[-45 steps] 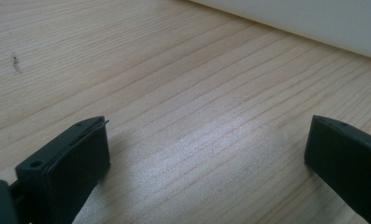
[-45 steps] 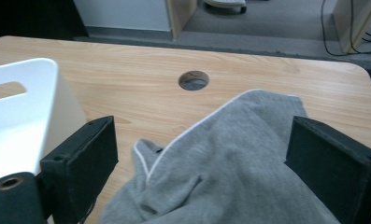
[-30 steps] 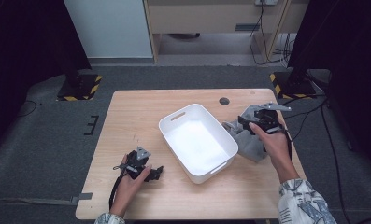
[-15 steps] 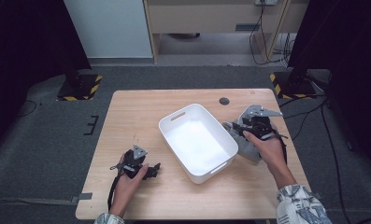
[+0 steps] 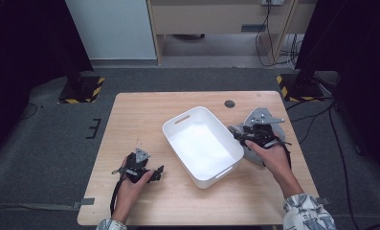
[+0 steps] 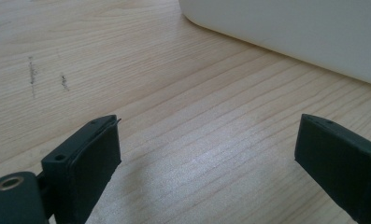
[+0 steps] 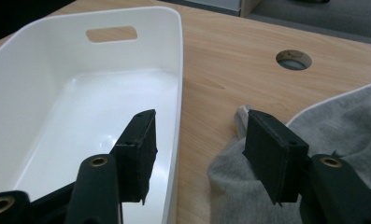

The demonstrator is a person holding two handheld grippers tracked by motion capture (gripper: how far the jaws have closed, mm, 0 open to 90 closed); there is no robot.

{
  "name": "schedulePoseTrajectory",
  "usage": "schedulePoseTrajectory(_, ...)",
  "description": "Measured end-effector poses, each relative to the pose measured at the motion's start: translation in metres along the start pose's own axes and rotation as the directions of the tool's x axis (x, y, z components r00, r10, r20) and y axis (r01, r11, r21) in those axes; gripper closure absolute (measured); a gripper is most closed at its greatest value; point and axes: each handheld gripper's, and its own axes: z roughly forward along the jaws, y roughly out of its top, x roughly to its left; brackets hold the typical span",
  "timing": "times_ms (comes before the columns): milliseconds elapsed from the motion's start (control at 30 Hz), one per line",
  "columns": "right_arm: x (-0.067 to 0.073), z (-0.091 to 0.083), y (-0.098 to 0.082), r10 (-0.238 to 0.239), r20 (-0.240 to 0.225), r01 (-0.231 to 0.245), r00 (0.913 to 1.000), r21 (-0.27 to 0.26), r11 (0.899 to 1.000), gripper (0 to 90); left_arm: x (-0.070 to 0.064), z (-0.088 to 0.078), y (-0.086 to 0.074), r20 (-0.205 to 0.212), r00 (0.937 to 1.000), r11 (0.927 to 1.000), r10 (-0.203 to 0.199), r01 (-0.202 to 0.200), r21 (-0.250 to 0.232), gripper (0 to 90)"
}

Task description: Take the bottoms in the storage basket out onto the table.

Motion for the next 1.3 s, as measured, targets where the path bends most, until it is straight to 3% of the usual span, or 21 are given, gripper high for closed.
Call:
schedulePoseTrajectory(333, 0.003, 0.007, -0.009, -0.005, 0.002, 0.005, 1.0, 0.02, 1.0, 39.9, 0.002, -0.006, 0.001, -0.029, 0.9995, 0.9995, -0.016, 0.015, -0.027, 8.7)
schedulePoseTrajectory(567, 0.006, 0.014, -0.013, -0.01, -0.02, 0.011, 0.9997, 0.051, 0.999, 42.2, 0.001, -0.007, 0.001, -0.021, 0.9996, 0.9994, -0.017, 0.016, -0.03, 10.8)
schedulePoseTrajectory(900, 0.012, 0.019, -0.02, -0.022, -0.078, 0.028, 0.9967, 0.076, 0.997, 59.2, 0.005, -0.015, 0.002, -0.027, 0.9992, 0.9973, -0.031, 0.029, -0.067, 25.9)
schedulePoseTrajectory(1167, 0.027, 0.018, -0.018, -0.037, -0.09, 0.045, 0.9952, 0.089, 0.995, 58.0, 0.012, -0.024, 0.001, -0.033, 0.9979, 0.9942, -0.056, 0.053, -0.093, 36.1)
schedulePoseTrajectory(1300, 0.035, 0.018, -0.019, -0.037, -0.109, 0.046, 0.9934, 0.086, 0.995, 57.6, 0.013, -0.035, 0.002, -0.031, 0.9967, 0.9883, -0.075, 0.07, -0.136, 38.9)
